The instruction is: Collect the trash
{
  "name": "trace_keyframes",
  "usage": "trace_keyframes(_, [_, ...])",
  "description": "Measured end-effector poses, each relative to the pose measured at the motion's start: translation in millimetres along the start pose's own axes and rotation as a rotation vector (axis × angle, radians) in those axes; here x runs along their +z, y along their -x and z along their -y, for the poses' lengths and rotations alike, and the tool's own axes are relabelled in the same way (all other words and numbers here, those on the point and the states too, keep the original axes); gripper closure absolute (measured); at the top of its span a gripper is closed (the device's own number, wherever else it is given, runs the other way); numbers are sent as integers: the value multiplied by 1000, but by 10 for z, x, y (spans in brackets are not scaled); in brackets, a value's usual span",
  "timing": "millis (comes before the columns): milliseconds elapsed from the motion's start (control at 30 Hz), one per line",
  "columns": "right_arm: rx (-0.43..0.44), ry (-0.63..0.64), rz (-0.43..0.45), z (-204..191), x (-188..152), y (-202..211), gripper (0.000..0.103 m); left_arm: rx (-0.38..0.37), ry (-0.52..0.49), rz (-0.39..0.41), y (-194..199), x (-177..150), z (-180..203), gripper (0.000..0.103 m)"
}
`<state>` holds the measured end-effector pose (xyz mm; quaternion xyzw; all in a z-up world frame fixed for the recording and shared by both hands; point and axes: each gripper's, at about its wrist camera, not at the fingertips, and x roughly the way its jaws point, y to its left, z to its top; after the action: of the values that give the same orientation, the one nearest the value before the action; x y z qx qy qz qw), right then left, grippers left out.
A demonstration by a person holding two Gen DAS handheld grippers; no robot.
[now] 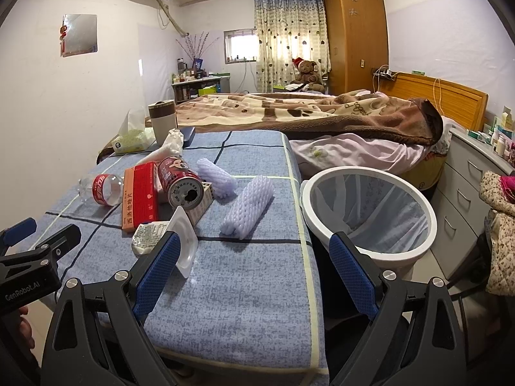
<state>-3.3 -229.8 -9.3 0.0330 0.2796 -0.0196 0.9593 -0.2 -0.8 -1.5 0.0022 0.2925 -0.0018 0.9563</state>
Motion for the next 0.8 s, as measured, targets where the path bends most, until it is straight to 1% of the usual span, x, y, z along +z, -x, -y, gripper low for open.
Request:
trace_keyframes(367, [-3,-2,2,53,28,14,8,0,4,-1,-2,8,-21,0])
trace_keyframes(600, [-7,-2,2,11,8,-15,8,0,5,0,-3,5,-26,0])
trace_keyframes(700, [-7,-1,2,2,7,-15,8,-13,12,-1,-8,6,-44,0])
trace_keyframes(800, [-7,0,3,0,12,-16,8,-6,12,-2,-17,11,-55,0])
